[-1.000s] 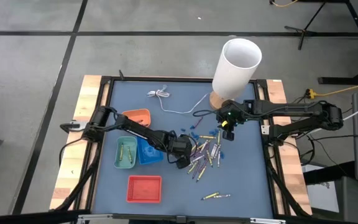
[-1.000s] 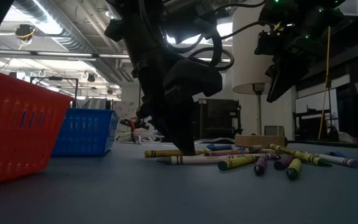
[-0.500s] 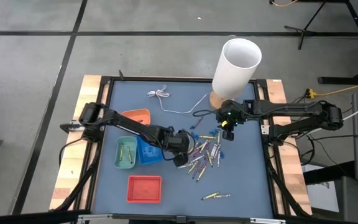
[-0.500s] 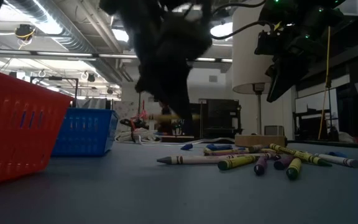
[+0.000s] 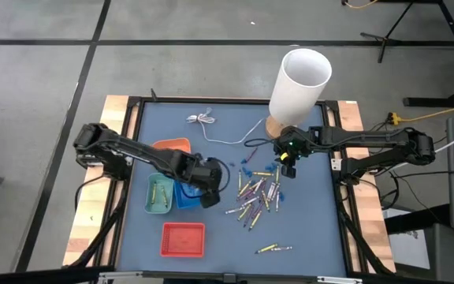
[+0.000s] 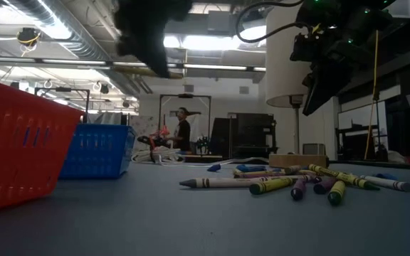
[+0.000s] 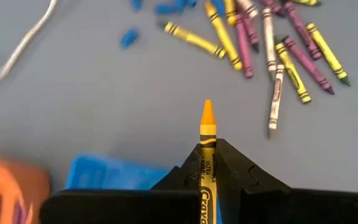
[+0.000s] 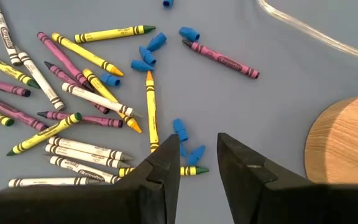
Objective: Sort crayons
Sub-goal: Put the yellow crayon into the blue basket, then put the green crayon into the blue green bin
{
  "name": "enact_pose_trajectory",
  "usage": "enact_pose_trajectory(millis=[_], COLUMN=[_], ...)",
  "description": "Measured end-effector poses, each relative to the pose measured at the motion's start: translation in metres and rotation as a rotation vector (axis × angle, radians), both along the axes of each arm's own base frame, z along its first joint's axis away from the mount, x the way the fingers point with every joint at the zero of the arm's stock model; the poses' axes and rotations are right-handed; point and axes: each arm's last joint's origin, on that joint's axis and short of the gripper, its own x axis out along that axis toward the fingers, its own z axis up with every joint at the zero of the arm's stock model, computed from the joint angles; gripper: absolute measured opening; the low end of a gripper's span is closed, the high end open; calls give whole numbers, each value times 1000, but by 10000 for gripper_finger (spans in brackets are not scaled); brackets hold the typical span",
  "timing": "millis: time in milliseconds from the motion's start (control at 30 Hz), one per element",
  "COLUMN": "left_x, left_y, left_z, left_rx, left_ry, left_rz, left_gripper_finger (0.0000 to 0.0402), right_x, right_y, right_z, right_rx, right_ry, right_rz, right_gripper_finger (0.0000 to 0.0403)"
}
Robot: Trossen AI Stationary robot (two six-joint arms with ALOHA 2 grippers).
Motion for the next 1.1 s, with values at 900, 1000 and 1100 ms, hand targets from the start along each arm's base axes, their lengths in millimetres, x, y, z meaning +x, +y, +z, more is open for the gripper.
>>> enact_pose_trajectory(millis=[900,1000,1100], left_x=[-44,-42,-39], left_y=[-14,-13,-13], left_z=[-55,-56,-55], left_rx=[21,18,39], left_ry=[160,146,103], left_rz=[451,456,431], left_gripper_finger=[81,89,91], right_x=[0,0,0], right_y=[0,0,0], right_z=[0,0,0], right_rx=[0,0,0], right_ry=[-3,-3,-3], right_rz=[0,0,0], right_gripper_finger=[104,104,104])
